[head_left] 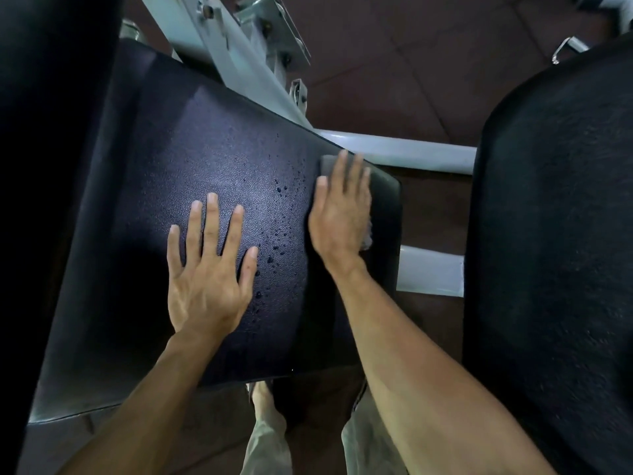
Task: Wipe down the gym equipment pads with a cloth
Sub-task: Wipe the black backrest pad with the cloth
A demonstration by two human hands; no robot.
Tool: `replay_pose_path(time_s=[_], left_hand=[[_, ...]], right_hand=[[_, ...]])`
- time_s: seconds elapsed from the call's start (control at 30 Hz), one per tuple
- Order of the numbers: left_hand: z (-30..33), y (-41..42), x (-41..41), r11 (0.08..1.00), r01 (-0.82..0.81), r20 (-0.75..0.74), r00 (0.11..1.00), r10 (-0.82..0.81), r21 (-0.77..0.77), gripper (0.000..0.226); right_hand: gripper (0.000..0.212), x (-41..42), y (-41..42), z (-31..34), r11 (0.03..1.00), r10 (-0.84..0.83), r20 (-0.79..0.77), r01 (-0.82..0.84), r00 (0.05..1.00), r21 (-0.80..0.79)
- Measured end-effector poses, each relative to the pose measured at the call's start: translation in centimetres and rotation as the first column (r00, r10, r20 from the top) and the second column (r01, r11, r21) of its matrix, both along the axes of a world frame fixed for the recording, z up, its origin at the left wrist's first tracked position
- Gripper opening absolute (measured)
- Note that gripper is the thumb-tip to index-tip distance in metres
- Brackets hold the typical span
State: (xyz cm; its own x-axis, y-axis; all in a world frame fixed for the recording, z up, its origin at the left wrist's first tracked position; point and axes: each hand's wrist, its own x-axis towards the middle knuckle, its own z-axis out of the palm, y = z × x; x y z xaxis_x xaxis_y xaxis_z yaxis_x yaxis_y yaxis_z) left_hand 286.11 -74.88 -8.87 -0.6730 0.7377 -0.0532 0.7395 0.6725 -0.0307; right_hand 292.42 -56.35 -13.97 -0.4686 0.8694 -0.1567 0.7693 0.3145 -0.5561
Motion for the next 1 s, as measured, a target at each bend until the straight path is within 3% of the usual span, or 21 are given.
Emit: replay_pose_path(time_s=[0.13, 0.23, 0.37, 0.5, 0.57, 0.7, 0.8, 0.9, 1.0], left_hand=[[0.1, 0.0, 0.0, 1.0, -0.006, 0.01, 1.0, 0.006, -0.002, 0.061], [0.1, -0.1, 0.0, 1.0, -0.012, 0.012, 1.0, 0.012, -0.001, 0.06], [0.1, -0.1, 0.0, 1.0, -0.011, 0.01, 1.0, 0.011, 0.003, 0.06], [0.0, 0.0, 0.0, 1.0, -0.009, 0.003, 1.0, 0.009, 0.008, 0.06], [-0.1, 0.0, 0.0, 1.0, -0.008, -0.003, 1.0, 0.008, 0.01, 0.06], [-0.1, -0.1, 0.0, 1.0, -0.003, 0.002, 1.0, 0.003, 0.015, 0.06], [-0.1, -0.1, 0.0, 1.0, -0.002, 0.01, 1.0, 0.002, 0.025, 0.06], [-0.2, -0.1, 0.0, 1.0, -0.005, 0.001, 1.0, 0.005, 0.025, 0.059], [-0.2, -0.2, 0.0, 1.0, -0.004, -0.009, 1.0, 0.004, 0.024, 0.058]], right_hand=[[0.057, 4.7, -6.7, 0.7, 0.954, 0.291, -0.061, -0.285, 0.955, 0.094], [0.056, 12.2, -10.9, -0.5, 0.931, 0.357, -0.034, -0.353, 0.933, 0.096], [0.056, 15.6, -9.3, -2.6, 0.996, 0.093, 0.012, -0.093, 0.996, 0.013], [0.056, 9.2, -0.4, -2.6, 0.946, -0.292, 0.005, 0.289, 0.956, -0.146], [0.056, 4.9, 3.4, -1.8, 0.931, -0.33, -0.026, 0.32, 0.944, -0.178], [0.057, 0.8, 0.1, 0.1, 0.995, 0.078, -0.08, -0.072, 0.994, 0.07], [0.057, 4.1, -6.3, 0.8, 0.972, 0.234, -0.076, -0.231, 0.969, 0.052], [0.055, 10.8, -12.0, 0.1, 0.951, 0.303, 0.005, -0.303, 0.953, 0.069], [0.055, 15.1, -13.1, -1.3, 0.975, 0.206, 0.098, -0.213, 0.974, 0.058]])
